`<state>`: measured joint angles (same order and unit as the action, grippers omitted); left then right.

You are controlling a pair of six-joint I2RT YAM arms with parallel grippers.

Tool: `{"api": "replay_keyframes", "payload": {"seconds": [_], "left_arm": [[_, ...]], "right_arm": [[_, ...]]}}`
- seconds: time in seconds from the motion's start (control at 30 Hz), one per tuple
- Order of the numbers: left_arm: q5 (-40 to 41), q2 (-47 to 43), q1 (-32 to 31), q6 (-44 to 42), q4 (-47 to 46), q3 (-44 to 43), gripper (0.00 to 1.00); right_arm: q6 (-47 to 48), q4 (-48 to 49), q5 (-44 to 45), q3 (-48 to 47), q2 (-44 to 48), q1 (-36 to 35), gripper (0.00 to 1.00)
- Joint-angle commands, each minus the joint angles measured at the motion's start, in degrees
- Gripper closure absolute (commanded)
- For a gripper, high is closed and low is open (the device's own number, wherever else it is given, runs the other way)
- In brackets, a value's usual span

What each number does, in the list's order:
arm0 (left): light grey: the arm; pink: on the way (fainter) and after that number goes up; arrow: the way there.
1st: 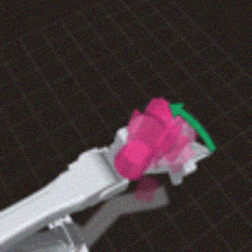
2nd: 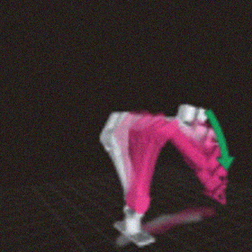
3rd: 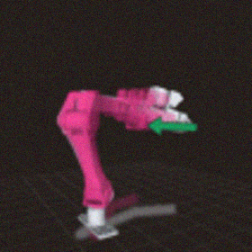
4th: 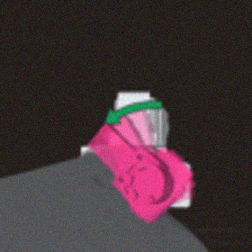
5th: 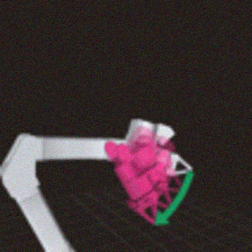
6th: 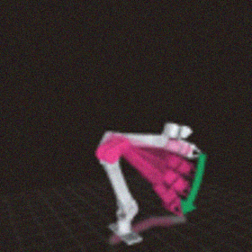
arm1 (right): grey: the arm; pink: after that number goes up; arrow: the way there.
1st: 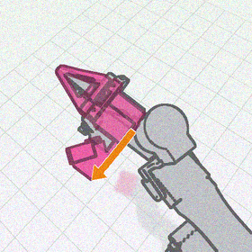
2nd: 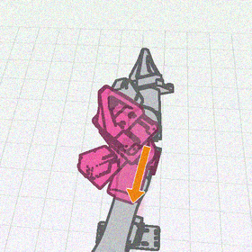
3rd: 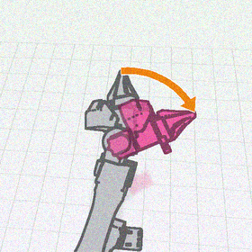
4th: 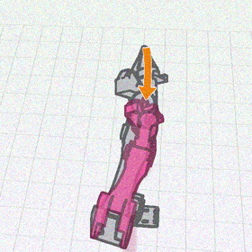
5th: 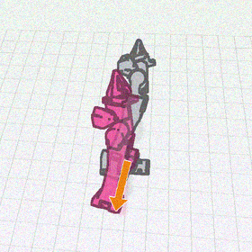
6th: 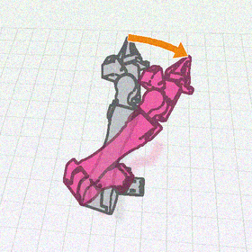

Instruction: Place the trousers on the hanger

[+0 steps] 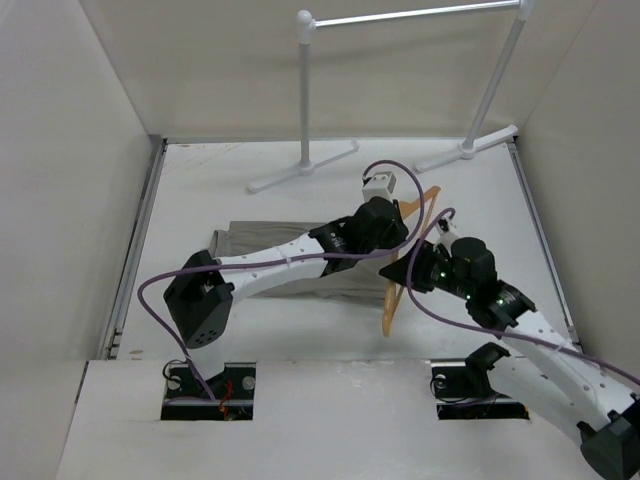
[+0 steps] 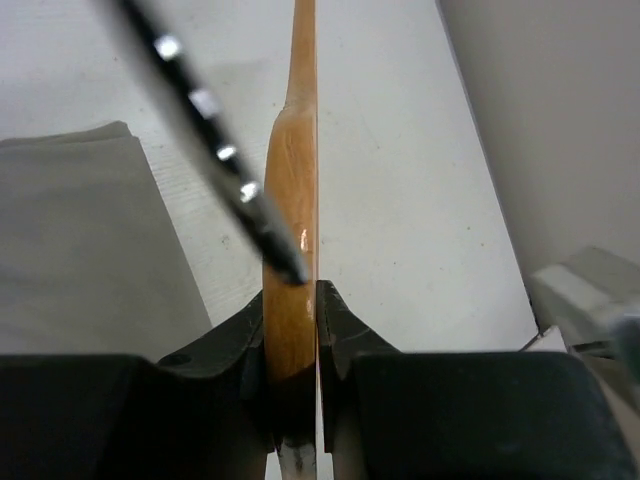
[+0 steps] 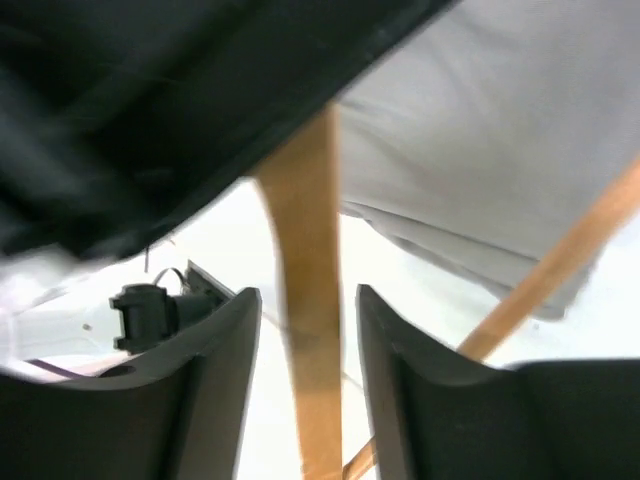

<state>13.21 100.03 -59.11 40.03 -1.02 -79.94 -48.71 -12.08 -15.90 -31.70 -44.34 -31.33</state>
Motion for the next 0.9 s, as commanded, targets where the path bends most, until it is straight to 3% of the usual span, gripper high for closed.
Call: {"api": "replay_keyframes", "payload": {"seconds": [0.0, 0.2, 0.3, 0.43, 0.87], "left_arm": [[6.8, -3.6, -0.6, 4.8, -5.8, 4.6, 0.93], [8.9, -3.1, -2.3, 9.5, -10.9, 8.4, 0.93], [9.4, -2.9, -2.0, 13.0, -14.8, 11.6, 0.93], [8.4, -2.4, -0.7, 19.1, -20.3, 15.7, 0.93], [8.2, 1.1, -0.9, 25.3, -34.9, 26.7, 0.92]], "right_arm": [[-1.1, -4.8, 3.0, 0.2, 6.0, 1.0, 0.46], [-1.7, -16.9, 7.1, -1.2, 12.0, 6.4, 0.45], [-1.0, -18.2, 8.1, -1.5, 14.0, 9.7, 0.49], [2.0, -14.1, 5.8, -2.6, 6.0, 12.5, 0.91], [8.0, 1.4, 8.8, -7.1, -20.4, 11.3, 0.84]]}}
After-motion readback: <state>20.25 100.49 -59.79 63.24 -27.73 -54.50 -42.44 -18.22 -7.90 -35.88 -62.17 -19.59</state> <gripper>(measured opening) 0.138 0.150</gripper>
